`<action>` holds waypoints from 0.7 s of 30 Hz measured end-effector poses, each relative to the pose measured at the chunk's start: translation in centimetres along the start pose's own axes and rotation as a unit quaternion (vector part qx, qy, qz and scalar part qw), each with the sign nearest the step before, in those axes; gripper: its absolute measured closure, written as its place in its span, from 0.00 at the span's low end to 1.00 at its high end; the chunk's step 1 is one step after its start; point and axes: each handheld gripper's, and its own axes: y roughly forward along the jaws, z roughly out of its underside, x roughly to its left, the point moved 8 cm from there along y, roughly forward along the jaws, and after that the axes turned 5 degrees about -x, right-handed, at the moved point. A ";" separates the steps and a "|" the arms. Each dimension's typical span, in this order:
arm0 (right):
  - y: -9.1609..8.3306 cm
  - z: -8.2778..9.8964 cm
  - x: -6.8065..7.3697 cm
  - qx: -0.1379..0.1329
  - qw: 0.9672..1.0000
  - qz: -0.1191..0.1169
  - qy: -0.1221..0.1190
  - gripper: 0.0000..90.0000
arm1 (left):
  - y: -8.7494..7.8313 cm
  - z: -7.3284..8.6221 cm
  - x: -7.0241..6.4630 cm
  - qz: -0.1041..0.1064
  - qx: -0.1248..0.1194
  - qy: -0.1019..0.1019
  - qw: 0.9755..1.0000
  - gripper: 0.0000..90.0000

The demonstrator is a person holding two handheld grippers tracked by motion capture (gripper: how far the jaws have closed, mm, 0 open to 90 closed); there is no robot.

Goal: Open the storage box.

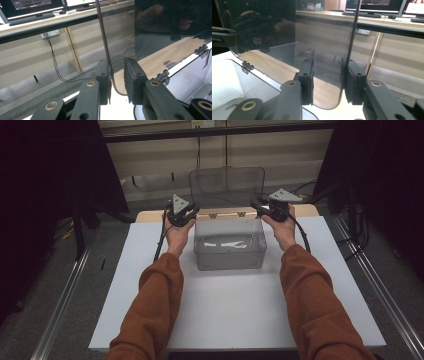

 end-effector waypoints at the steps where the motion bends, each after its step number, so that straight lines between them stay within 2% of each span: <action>1: 0.1 0.0 0.0 0.000 1.000 0.001 0.000 0.69 | 0.0 0.0 0.0 0.000 -0.001 -0.003 1.000 0.83; 4: 0.2 0.1 -0.1 0.001 1.000 0.003 0.003 0.68 | 0.0 0.0 0.0 0.001 0.002 -0.001 1.000 0.83; 11: 0.3 0.6 -0.3 0.009 1.000 0.003 0.006 0.68 | 0.2 0.1 -0.1 -0.003 0.002 -0.012 1.000 0.81; 16: 0.5 1.0 -0.3 0.014 1.000 0.004 0.010 0.67 | 0.3 0.2 0.0 -0.002 0.007 -0.011 1.000 0.80; 21: 0.7 1.2 -0.5 0.015 1.000 0.005 0.009 0.68 | 0.5 0.3 0.1 -0.001 0.009 -0.021 1.000 0.79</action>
